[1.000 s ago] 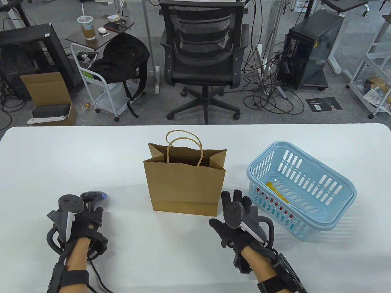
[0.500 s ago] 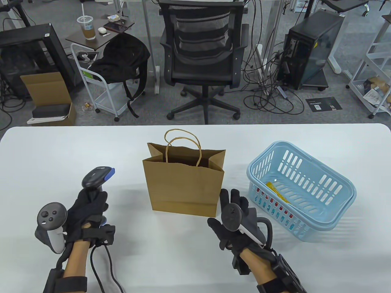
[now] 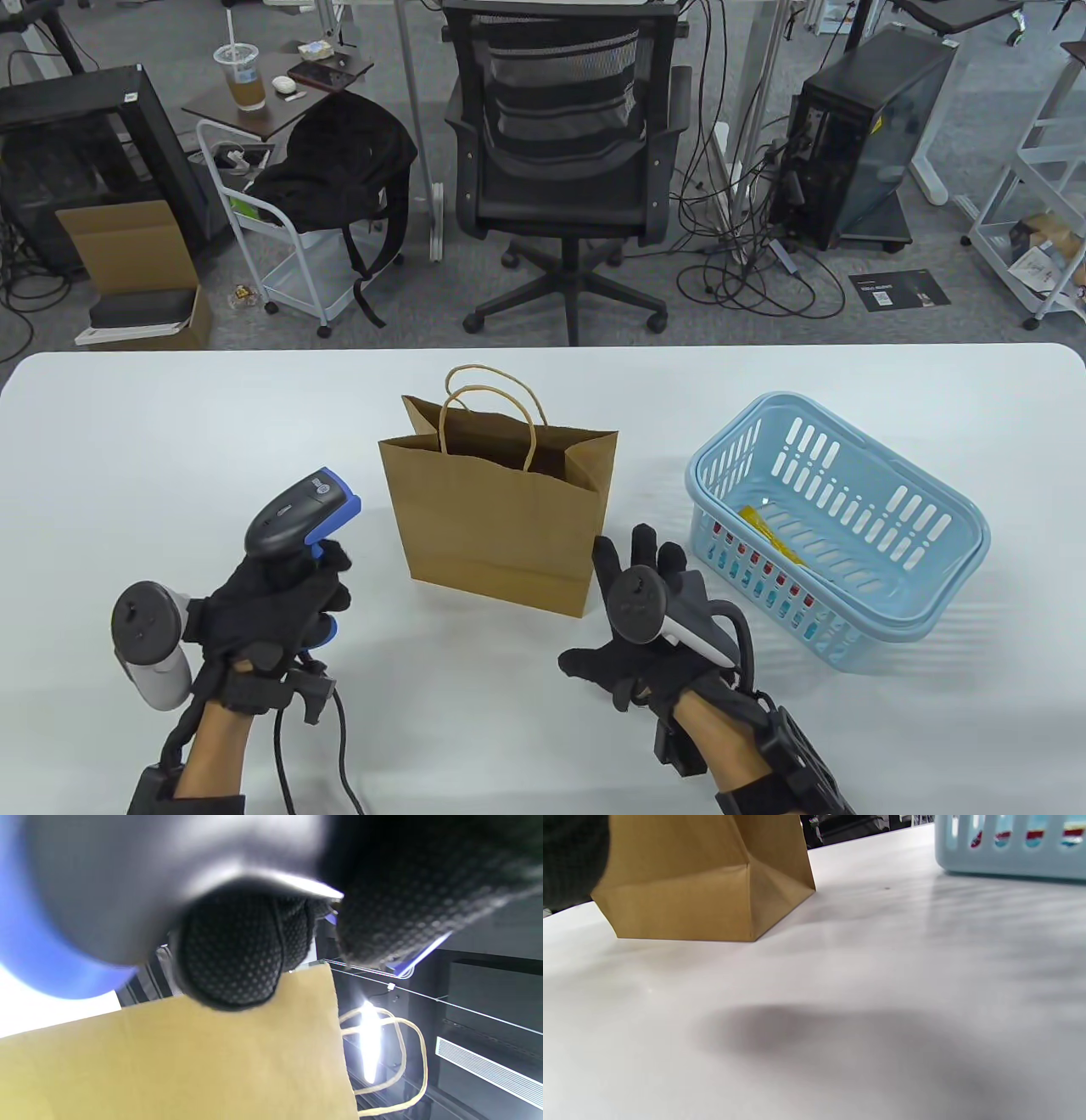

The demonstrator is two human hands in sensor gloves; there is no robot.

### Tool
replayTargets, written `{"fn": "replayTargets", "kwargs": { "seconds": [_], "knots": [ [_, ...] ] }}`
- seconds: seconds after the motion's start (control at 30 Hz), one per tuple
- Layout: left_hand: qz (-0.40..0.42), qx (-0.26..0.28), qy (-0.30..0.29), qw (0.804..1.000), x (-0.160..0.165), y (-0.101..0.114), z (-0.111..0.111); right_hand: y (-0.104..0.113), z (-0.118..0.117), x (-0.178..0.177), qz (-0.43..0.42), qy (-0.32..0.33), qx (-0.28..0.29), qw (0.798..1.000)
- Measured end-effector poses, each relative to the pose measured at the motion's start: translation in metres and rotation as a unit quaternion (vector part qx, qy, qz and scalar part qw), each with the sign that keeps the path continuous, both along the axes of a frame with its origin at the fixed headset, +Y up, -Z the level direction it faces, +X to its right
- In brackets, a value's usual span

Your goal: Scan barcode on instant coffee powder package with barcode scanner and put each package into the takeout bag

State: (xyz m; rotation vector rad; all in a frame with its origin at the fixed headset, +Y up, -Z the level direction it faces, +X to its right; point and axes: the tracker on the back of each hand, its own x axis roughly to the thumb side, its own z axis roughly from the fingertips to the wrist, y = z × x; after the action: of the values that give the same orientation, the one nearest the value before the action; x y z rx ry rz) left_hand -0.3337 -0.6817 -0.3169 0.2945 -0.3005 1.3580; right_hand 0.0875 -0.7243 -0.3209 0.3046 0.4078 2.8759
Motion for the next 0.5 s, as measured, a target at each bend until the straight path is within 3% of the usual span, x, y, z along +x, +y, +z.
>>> {"fn": "replayTargets", "kwargs": {
  "seconds": [0.13,0.27,0.4,0.5],
  "knots": [
    [0.036,0.001,-0.030,0.999,0.001,0.000,-0.001,0.007,0.005,-0.004,0.002,-0.014,0.015,1.000],
    [0.026,-0.019,0.025,0.999,-0.002,-0.003,0.000,0.011,0.005,0.000,-0.012,-0.060,0.050,0.997],
    [0.016,-0.039,0.033,0.999,-0.002,-0.007,-0.003,0.033,0.012,0.007,-0.039,-0.086,0.159,0.983],
    [-0.005,-0.046,0.036,0.998,-0.003,-0.010,-0.005,0.075,0.029,0.014,-0.040,-0.103,0.262,0.959]
  ]
}}
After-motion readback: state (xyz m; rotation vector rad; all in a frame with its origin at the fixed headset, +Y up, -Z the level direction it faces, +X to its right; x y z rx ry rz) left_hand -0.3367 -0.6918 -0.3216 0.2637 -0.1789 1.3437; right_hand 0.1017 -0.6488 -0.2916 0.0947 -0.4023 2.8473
